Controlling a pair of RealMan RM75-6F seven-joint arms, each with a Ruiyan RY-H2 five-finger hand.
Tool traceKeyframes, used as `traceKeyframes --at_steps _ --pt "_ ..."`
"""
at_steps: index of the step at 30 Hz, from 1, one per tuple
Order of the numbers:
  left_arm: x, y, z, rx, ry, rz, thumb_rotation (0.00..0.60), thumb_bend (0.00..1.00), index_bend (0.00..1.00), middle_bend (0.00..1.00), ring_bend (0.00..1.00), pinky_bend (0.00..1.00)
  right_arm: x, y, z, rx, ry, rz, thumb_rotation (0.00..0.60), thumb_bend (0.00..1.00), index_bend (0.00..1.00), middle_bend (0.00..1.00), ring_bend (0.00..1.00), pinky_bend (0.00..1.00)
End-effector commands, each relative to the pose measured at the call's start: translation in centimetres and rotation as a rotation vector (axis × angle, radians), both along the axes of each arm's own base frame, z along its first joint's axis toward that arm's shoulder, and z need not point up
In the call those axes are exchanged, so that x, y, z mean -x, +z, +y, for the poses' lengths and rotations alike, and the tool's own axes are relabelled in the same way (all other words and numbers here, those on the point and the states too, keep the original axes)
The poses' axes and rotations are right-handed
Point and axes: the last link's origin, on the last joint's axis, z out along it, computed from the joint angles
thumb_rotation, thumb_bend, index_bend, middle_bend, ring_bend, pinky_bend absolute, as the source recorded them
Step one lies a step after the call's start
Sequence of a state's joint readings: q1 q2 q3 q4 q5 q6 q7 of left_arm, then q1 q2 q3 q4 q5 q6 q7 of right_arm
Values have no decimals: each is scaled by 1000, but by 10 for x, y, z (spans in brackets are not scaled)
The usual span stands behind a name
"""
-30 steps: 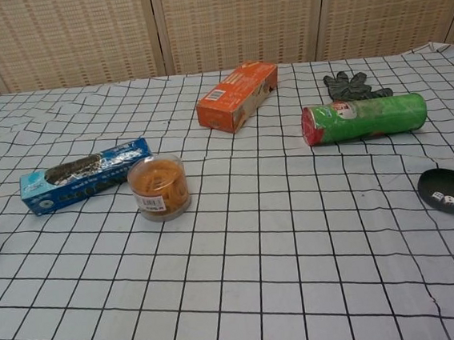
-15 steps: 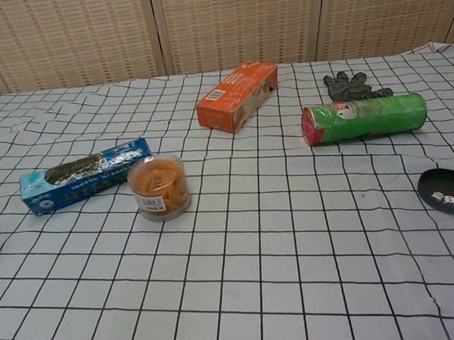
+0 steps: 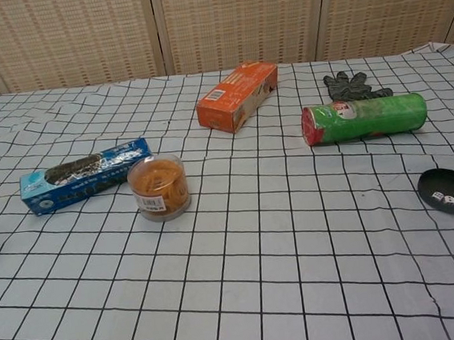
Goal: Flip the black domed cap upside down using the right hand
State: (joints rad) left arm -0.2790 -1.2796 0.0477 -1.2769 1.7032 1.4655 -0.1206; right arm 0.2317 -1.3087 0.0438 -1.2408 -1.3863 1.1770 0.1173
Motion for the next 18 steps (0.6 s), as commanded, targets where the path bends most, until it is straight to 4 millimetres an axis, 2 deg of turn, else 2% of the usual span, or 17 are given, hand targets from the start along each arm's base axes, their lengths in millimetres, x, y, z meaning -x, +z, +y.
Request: traceKeyframes --at_steps 1,9,18 --pt "0 0 0 0 0 1 600 590 344 537 562 527 -2 2 0 10 6 -10 600 104 5 0 0 2" --pt "1 1 0 -2 3 0 600 590 344 537 563 527 -21 18 8 130 95 -68 600 95 0 0 0 0" --pt "-1 -1 1 -6 -3 1 600 590 344 537 562 527 -42 28 54 146 23 250 600 95 0 0 0 3"
